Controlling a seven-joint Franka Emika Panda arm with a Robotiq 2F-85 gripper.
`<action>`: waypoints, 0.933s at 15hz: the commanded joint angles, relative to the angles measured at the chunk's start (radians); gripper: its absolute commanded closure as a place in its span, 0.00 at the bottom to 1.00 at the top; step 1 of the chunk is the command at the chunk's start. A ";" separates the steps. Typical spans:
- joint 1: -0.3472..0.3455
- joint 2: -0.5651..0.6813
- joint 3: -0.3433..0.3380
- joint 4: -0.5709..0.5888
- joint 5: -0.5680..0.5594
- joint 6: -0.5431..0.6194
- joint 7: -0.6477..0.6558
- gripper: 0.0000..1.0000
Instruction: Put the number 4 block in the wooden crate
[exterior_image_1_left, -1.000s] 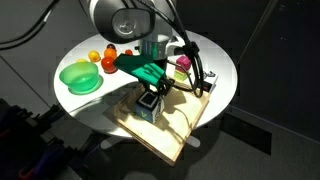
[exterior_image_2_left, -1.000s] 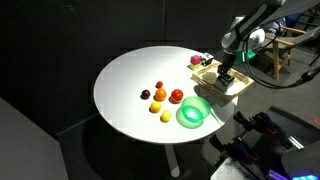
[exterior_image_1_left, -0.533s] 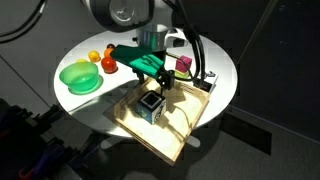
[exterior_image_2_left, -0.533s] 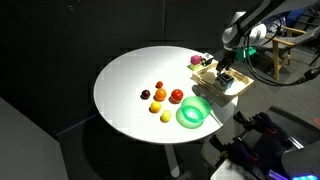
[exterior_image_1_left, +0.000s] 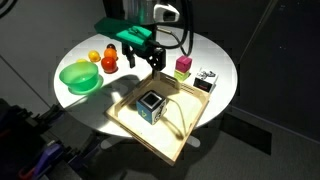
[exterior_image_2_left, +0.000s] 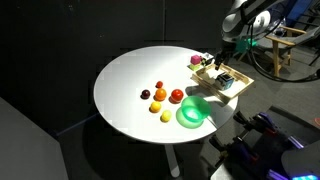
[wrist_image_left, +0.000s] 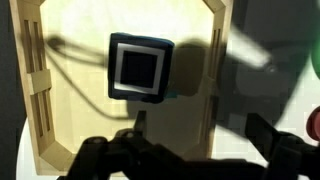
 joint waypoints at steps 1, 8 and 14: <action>0.043 -0.080 0.006 -0.039 0.020 -0.050 0.068 0.00; 0.146 -0.174 0.025 -0.083 0.007 -0.074 0.219 0.00; 0.214 -0.240 0.047 -0.130 -0.033 -0.107 0.273 0.00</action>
